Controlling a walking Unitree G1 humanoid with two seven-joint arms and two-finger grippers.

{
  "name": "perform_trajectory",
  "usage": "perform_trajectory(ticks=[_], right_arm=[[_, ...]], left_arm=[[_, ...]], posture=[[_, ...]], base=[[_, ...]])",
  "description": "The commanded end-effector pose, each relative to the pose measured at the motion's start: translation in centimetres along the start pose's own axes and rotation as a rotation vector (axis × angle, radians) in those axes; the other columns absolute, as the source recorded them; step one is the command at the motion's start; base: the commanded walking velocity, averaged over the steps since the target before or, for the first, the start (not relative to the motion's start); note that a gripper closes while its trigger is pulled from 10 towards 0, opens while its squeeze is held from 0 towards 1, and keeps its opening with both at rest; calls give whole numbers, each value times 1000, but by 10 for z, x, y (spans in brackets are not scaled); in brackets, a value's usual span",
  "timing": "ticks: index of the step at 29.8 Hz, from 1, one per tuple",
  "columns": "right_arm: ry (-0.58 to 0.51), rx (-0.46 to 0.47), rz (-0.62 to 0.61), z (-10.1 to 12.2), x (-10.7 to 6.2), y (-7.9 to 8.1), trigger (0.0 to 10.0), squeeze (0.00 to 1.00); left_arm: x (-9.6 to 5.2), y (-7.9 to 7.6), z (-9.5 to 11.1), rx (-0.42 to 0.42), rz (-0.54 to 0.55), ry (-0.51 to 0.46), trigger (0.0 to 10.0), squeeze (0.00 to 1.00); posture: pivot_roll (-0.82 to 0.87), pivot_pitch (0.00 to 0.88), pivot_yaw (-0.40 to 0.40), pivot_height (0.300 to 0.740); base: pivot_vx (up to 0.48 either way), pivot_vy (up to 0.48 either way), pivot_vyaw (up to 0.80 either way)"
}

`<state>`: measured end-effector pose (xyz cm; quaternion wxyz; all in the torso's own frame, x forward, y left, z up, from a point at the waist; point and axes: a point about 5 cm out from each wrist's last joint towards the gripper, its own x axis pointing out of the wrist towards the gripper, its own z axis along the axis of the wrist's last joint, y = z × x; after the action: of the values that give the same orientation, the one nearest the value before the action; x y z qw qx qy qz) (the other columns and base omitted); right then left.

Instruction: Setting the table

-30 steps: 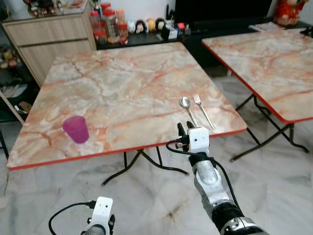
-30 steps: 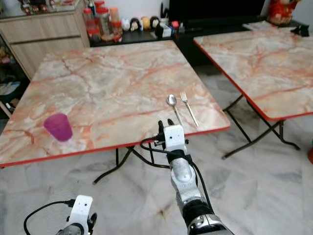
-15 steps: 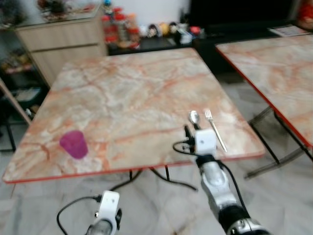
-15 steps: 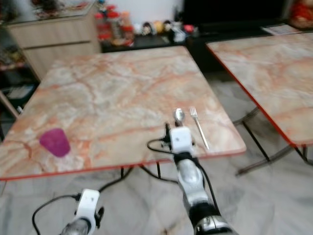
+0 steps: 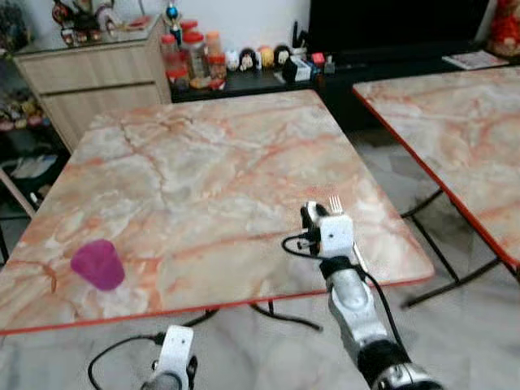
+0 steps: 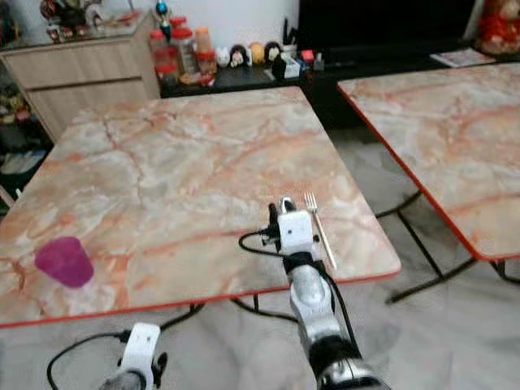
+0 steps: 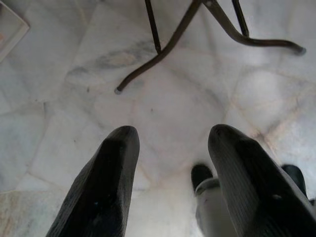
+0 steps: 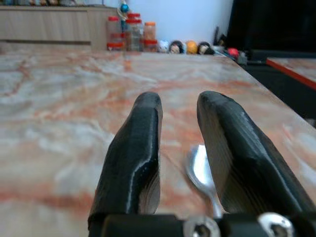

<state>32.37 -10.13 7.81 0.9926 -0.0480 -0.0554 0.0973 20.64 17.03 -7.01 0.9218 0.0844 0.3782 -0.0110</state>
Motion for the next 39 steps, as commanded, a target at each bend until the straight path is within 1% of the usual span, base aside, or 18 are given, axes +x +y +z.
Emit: perform_trajectory(ticks=[1,9,13,25,31,32,37,38,39], right_arm=[[-20,14,26,6,4,11,10000,0],[-22,13,22,7,5,9,10000,0],[-22,12,22,7,5,9,10000,0],[-24,5,24,7,5,10,10000,0],[35,-40,-16,-5,-7,0,10000,0],[35,-40,-16,-5,-7,0,10000,0],[26,-62,-15,-3,-25,-6,10000,0],[26,-62,-15,-3,-25,-6,10000,0],[29,-64,-11,-2,-29,-8,10000,0]], left_arm=[[0,12,-2,10,30,14,10000,0],[0,12,-1,9,30,14,10000,0],[0,11,-1,0,30,11,10000,0],[0,10,0,18,23,11,10000,0],[0,12,0,4,29,11,10000,0],[0,12,0,4,29,11,10000,0],[0,13,-2,-1,32,12,10000,0],[0,13,-2,-1,32,12,10000,0],[0,12,-2,1,29,12,10000,0]], posture=[[-1,14,50,740],[-2,13,49,740],[0,14,47,740],[-3,12,46,740],[1,12,40,740],[1,12,40,740],[-11,22,42,740],[-11,22,42,740],[-14,27,44,740]], base=[[356,0,0],[348,0,0],[0,0,0],[0,0,0],[0,0,0],[0,0,0],[0,0,0],[0,0,0],[0,0,0]])
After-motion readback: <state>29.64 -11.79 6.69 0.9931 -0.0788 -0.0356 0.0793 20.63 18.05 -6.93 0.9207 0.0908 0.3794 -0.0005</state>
